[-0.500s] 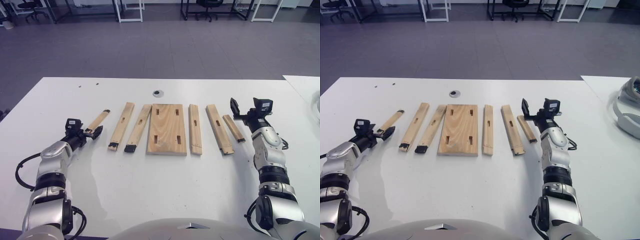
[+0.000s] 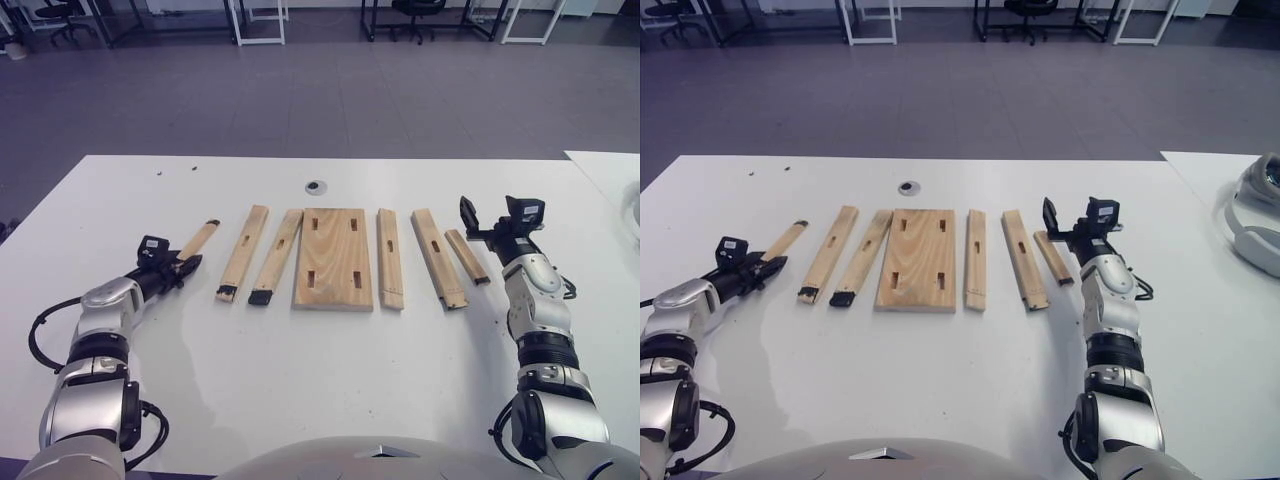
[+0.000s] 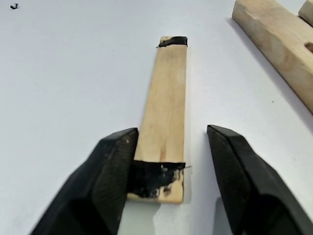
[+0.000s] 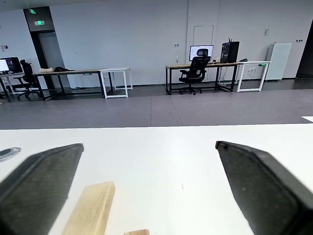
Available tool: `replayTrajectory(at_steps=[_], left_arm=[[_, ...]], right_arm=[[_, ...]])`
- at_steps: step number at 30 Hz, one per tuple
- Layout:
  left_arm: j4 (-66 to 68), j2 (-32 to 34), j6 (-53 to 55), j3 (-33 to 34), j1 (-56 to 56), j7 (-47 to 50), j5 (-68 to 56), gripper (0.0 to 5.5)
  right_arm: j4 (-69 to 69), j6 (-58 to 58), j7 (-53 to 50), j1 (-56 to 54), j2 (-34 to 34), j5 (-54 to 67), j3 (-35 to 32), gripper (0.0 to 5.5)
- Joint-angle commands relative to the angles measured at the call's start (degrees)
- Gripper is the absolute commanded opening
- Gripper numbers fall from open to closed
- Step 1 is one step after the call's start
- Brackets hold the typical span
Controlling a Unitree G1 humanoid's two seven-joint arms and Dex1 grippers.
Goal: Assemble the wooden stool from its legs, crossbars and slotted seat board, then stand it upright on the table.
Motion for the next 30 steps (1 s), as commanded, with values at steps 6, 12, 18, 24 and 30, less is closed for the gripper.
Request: replayTrajectory(at_steps=[6,12,18,24,30], left_arm=[[2.87,0.6,-0.09,-1.3,1.85,2.98,2.45,1.29],[-27.74,-6.98,-6.67,2.75,0.01,1.39,-10.25,1.29],[-49.98,-17.91,1.01,-12.56,-4.57,5.31,-6.08,1.29],[-56.56,-19.54,5.83,-17.59,-6.0,5.32,-4.0,1.29],[-58.36,-18.01,7.36,-18.2,-4.06,4.98,-2.35,1.29]], right_arm=[[-0.68,3.52,1.24,0.16,-0.35,-1.06,2.5,5.03],[-15.77,23.4,7.81,-4.63,5.97,15.96,3.84,5.03],[-24.33,40.69,1.21,-14.16,17.47,36.17,2.75,4.86],[-28.23,44.68,-6.3,-15.51,22.25,43.6,0.74,3.69],[-29.65,45.44,-9.46,-15.31,21.71,45.8,-0.41,2.48]])
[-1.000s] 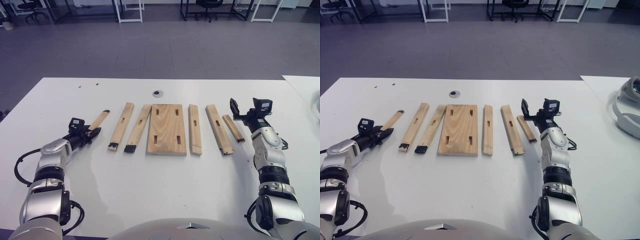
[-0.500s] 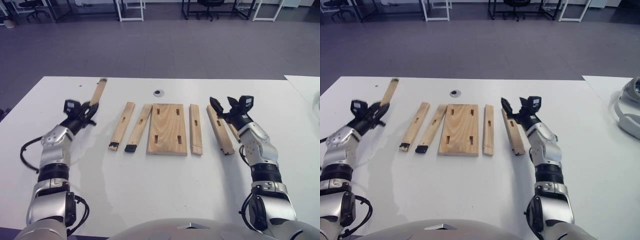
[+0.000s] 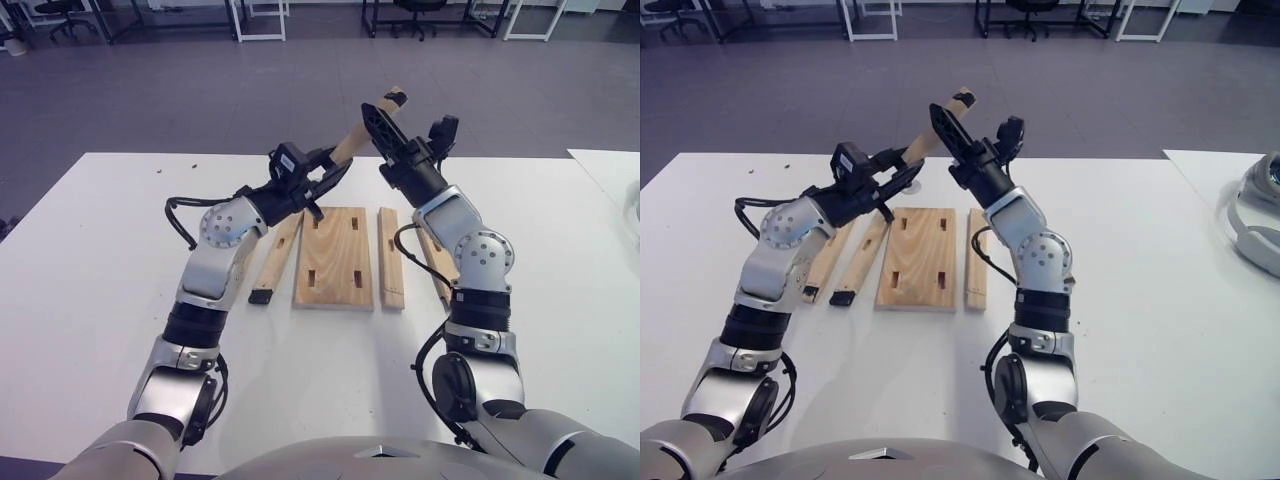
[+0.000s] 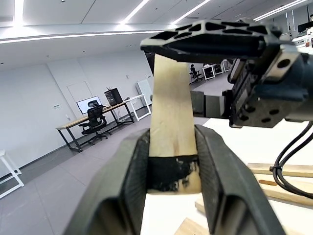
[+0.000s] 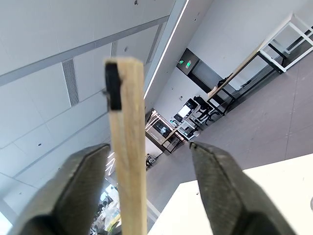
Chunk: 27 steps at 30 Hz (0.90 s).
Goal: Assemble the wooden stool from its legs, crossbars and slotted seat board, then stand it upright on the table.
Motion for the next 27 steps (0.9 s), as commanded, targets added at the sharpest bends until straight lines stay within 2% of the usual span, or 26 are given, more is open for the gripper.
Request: replayTrajectory(at_steps=[1,10,15,16,20,24,27], left_arm=[[-1.25,1.2,0.8,-1.04,1.3,-0.56,1.8,1.29],[-1.12,1.9,0.29,-1.53,1.44,-1.0,3.66,1.29],[-0.71,2.69,1.37,-2.49,1.66,-1.34,4.7,1.29],[-0.56,2.78,2.19,-2.85,2.0,-0.85,5.21,1.66],[-0.9,2.25,5.16,0.22,6.36,4.11,5.7,2.29],[-2.98,-1.23,7.47,3.45,11.08,11.18,4.93,3.01],[-3.92,-3.78,8.59,3.95,12.12,13.99,4.24,3.05]], right_arm=[[-1.27,0.82,-1.82,-0.96,-0.1,1.15,-0.31,2.26],[-1.5,1.21,-4.18,-0.59,-0.36,1.94,-0.18,0.43],[-2.58,1.58,-3.59,2.36,-2.41,0.32,0.97,0.41],[-3.5,0.32,-3.59,3.62,-2.99,-0.86,0.86,0.41],[-7.9,-8.75,-4.68,13.49,-6.0,-10.34,-1.81,0.41],[-6.15,-16.02,-5.37,20.58,-5.37,-20.06,0.47,0.41],[1.05,-20.6,-4.6,20.44,-4.05,-24.98,2.11,0.41]])
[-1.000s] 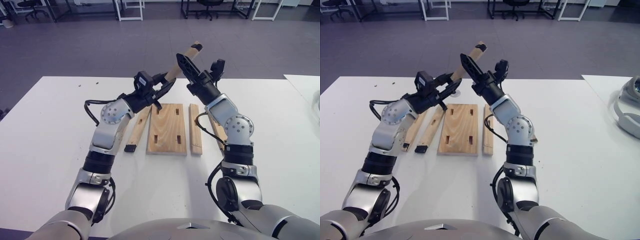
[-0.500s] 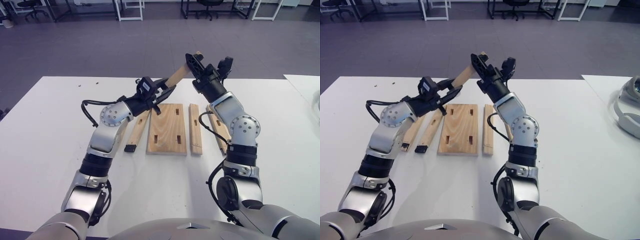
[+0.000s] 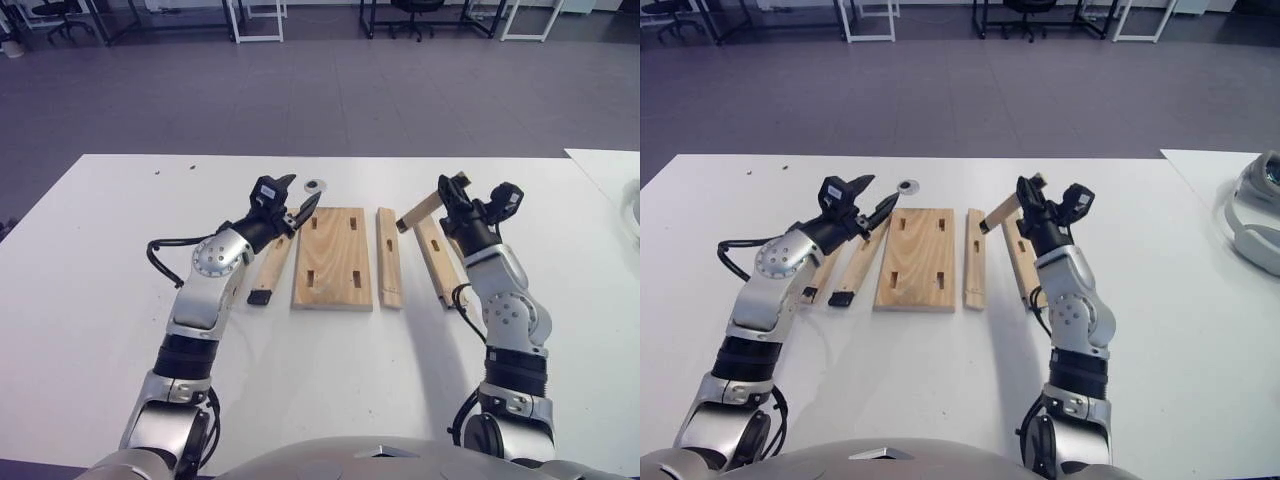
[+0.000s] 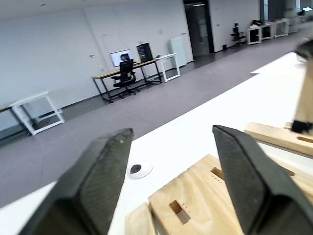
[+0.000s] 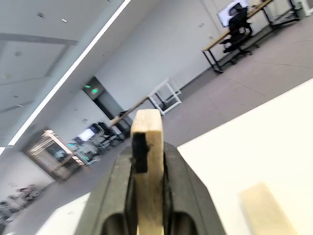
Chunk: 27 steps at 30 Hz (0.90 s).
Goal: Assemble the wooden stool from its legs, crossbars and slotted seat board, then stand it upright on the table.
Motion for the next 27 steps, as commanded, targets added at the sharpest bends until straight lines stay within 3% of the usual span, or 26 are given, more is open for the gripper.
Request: replayTrajectory(at_steps=[1,17,27], left_arm=[[-1.5,-2.93,2.09,0.62,1.17,3.32,-0.41,3.05],[-0.48,-4.72,2.1,0.28,1.04,4.71,0.08,3.05],[-0.11,-4.72,1.77,0.27,1.57,4.64,0.13,3.05]], right_arm=[[9.01,-5.18,0.56,-0.49,1.86,-5.03,1.44,0.41],[16.18,-10.73,3.67,-3.83,5.47,-5.41,0.39,0.41],[17.7,-16.03,3.52,1.29,2.41,-18.23,6.21,0.41]])
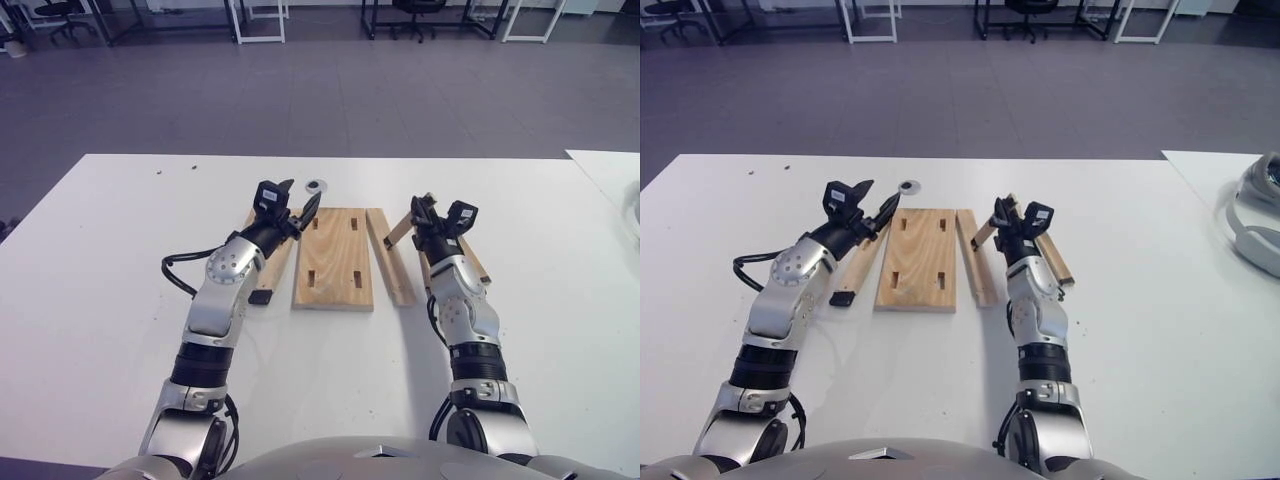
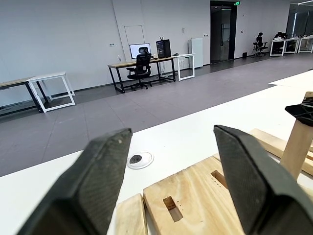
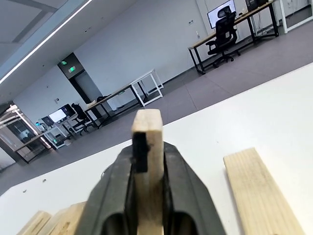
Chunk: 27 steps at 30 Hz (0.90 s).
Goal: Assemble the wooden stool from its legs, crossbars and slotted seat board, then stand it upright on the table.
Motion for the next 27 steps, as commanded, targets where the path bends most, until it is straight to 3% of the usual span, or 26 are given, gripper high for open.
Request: replayTrajectory(at_steps=[1,9,16,22,27], left_arm=[[0.02,0.04,0.25,-0.07,0.61,0.13,0.33,3.05],[-0.89,1.25,0.76,0.65,1.44,0.16,0.41,3.05],[-0.88,1.19,0.88,0.58,1.22,0.4,0.6,3.05],[-0.68,1.11,0.33,0.97,-0.18,0.68,0.67,3.05],[-2.4,1.4,0.84,0.8,-0.71,0.94,1.11,3.05]], right_arm=[[1.02,0.35,-0.11,3.83,-2.28,-4.28,1.7,0.41],[13.63,-7.59,4.49,10.06,-9.48,-17.79,11.53,0.41],[6.32,-8.94,6.09,8.58,-8.19,-12.83,9.72,0.41],[-2.91,-0.83,5.52,4.74,-11.08,-13.87,9.8,1.64],[-12.01,21.79,5.14,6.63,-14.41,-12.91,11.1,2.59]])
